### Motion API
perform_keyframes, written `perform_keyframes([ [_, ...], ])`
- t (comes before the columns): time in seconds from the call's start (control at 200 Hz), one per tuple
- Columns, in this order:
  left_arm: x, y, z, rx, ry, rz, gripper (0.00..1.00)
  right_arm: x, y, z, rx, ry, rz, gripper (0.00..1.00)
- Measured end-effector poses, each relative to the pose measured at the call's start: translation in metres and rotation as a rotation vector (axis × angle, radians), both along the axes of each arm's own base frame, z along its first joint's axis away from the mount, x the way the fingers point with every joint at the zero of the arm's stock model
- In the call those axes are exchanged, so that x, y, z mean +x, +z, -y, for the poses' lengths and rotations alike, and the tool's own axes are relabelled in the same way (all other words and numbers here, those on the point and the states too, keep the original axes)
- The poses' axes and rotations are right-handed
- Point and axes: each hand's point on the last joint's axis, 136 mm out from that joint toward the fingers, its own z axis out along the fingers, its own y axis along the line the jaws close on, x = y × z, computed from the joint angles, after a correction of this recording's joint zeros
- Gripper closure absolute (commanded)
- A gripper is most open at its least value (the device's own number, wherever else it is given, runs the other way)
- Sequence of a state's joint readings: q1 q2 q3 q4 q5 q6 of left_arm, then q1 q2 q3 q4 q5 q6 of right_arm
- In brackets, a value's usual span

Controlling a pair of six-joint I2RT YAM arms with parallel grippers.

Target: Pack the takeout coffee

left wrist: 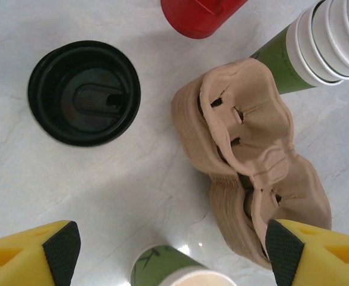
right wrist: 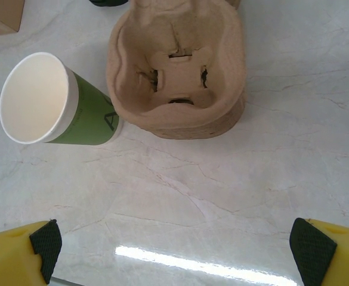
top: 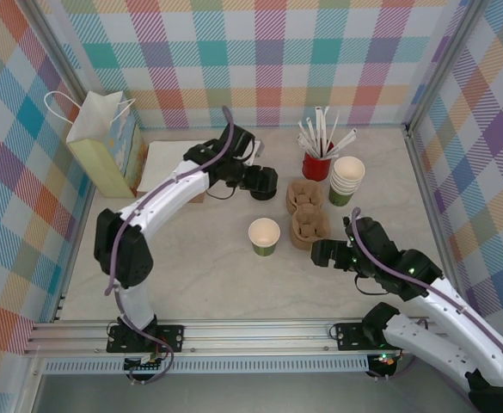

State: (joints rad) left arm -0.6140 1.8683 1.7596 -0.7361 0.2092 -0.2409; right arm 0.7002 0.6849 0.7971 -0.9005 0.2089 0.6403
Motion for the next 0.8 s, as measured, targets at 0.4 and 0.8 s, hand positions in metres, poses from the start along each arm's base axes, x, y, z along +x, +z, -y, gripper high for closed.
perform_keyframes([
  [0.4, 0.046, -0.053, 0.031, 0.095, -0.053, -0.056, 0.19, -0.005, -0.005, 0.011, -0.009, -0.042, -0.007, 0.0],
  [0.8, 0.066, -0.089, 0.036, 0.145, -0.04, -0.11, 0.37, -0.007, -0.013, 0.015, -0.021, -0.059, -0.015, 0.0],
])
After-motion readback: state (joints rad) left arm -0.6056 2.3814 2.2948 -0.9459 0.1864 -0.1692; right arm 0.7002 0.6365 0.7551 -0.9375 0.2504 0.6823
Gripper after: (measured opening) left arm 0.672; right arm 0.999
